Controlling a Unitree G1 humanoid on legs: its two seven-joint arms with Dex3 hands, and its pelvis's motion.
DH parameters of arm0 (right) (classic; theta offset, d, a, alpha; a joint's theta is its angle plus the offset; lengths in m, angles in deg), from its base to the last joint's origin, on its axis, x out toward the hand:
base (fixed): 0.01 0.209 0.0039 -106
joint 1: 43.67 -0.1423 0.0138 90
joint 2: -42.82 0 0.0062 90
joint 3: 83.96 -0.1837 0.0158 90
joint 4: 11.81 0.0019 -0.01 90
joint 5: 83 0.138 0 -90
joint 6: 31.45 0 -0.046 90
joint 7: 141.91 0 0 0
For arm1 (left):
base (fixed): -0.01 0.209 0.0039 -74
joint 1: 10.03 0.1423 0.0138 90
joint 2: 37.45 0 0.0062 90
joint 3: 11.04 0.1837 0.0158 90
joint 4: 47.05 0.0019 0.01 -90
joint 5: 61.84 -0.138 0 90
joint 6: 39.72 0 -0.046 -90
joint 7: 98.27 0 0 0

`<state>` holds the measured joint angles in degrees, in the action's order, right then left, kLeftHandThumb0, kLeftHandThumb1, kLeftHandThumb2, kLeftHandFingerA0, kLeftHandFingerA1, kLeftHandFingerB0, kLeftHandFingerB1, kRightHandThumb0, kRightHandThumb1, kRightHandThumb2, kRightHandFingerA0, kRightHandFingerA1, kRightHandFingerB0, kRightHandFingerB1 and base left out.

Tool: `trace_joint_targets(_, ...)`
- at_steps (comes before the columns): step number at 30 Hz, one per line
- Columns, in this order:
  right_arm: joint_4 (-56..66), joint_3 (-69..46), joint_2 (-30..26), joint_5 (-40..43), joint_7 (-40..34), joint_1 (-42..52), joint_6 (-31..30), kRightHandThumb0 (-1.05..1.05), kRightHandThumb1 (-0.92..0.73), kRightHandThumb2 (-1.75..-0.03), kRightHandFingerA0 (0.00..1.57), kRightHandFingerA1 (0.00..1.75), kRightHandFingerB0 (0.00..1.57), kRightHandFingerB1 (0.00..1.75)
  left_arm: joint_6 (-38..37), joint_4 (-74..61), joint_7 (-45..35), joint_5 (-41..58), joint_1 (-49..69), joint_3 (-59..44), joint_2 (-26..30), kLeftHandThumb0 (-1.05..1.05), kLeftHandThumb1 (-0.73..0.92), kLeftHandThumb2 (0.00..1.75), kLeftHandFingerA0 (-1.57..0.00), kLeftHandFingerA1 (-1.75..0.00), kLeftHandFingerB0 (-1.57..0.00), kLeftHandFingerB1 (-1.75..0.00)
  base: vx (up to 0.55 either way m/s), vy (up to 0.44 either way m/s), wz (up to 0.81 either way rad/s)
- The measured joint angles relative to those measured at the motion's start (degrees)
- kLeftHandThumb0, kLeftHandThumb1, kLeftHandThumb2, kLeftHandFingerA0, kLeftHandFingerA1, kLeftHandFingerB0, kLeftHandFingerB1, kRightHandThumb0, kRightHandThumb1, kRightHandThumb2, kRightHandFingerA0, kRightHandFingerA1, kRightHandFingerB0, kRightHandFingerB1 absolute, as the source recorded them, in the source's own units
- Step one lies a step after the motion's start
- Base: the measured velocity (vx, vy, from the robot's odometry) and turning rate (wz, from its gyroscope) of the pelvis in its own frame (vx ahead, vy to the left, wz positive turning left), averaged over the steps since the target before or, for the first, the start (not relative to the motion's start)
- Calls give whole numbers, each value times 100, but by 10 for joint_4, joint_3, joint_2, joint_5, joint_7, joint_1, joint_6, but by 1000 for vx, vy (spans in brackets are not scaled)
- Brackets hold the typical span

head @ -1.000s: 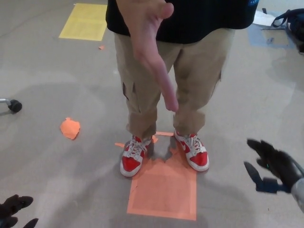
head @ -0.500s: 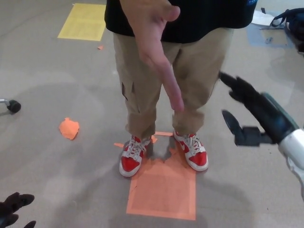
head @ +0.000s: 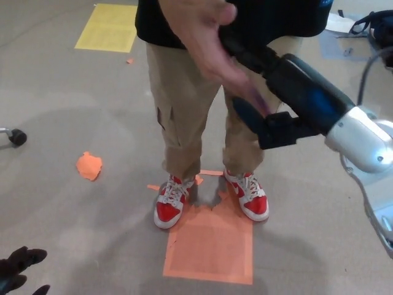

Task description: The robot extends its right arm to grab a person's hand and shakes it

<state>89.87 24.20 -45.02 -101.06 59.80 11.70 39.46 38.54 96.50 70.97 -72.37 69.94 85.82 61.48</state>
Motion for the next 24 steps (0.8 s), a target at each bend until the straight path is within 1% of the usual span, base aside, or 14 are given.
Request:
trace_joint_targets(1, 4, 5, 0, -1, 4, -5, -8, -93, -82, -115, 0, 21, 0, 8, 0, -1, -1, 0, 0, 1, 0, -35, 57, 110, -1, -48, 0, -47, 0, 0, 0)
trace_joint_targets(6, 30, 41, -2, -17, 28, -43, -61, -94, -81, -115, 0, 23, 0, 10, -1, -3, -5, 0, -1, 3, 4, -35, 56, 109, -1, -48, 0, -47, 0, 0, 0)
trace_joint_targets(7, 33, 47, -3, -20, 32, -49, -69, -95, -80, -115, 0, 20, 0, 8, -1, -5, -7, 0, 0, 3, 5, -35, 57, 110, -1, -48, 0, -47, 0, 0, 0)
trace_joint_targets(10, 44, 69, -4, -28, 48, -70, -104, -95, -79, -114, 0, 20, 0, 8, -2, -9, -11, 0, 0, 3, 12, -35, 58, 110, -1, -47, 0, -47, 0, 0, 0)
trace_joint_targets(15, 40, 93, -4, -40, 64, -91, -154, -96, -76, -113, 0, 22, 0, 8, -9, -16, -15, -1, 2, 5, 22, -35, 57, 109, -1, -47, 0, -47, 0, 0, 0)
trace_joint_targets(17, 29, 101, -4, -46, 65, -98, -165, -97, -74, -112, 0, 21, 0, 6, -10, -21, -16, -1, 3, 5, 24, -35, 56, 109, -1, -46, 0, -47, 0, 0, 0)
trace_joint_targets(18, 14, 109, -4, -53, 65, -107, -175, -90, -88, -65, 0, 26, 0, 0, -11, -26, -16, -3, 5, 7, 25, -35, 57, 110, -1, -46, 0, -47, 0, 0, 0)
trace_joint_targets(19, 8, 111, -4, -55, 65, -110, -178, -99, -74, -110, 0, 23, 0, 2, -11, -27, -16, -4, 5, 8, 25, -35, 57, 110, -1, -47, 0, -47, 0, 0, 0)
trace_joint_targets(22, -34, 132, 0, -78, 62, -132, -193, -101, -75, -110, 1, 23, 0, 0, -11, -34, -17, -6, 6, 11, 26, -35, 56, 109, -1, -47, 0, -47, 0, 0, 0)
trace_joint_targets(24, -58, 145, 2, -93, 58, -144, -202, -100, -73, -106, 1, 25, 0, 0, -11, -36, -20, -6, 7, 10, 26, -35, 55, 109, -1, -47, 0, -47, 0, 0, 0)
